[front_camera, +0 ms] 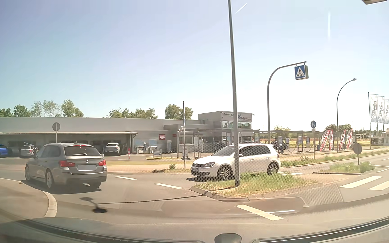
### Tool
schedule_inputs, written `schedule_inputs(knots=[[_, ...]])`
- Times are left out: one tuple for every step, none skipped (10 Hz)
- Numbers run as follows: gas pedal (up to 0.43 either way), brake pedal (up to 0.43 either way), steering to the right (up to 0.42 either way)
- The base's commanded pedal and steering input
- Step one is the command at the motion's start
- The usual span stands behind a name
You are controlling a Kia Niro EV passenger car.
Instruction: Follow the waypoints while adhering to traffic rules and regulations
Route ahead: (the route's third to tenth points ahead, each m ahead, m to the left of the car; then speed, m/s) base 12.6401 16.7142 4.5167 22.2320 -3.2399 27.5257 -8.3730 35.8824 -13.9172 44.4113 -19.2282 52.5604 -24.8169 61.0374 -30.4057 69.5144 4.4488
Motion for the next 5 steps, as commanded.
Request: schedule_inputs(knots=[[0.020,0.030,-0.214],[0.020,0.030,-0.233],[0.020,0.030,-0.253],[0.020,0.030,-0.272],[0.020,0.030,-0.287]])
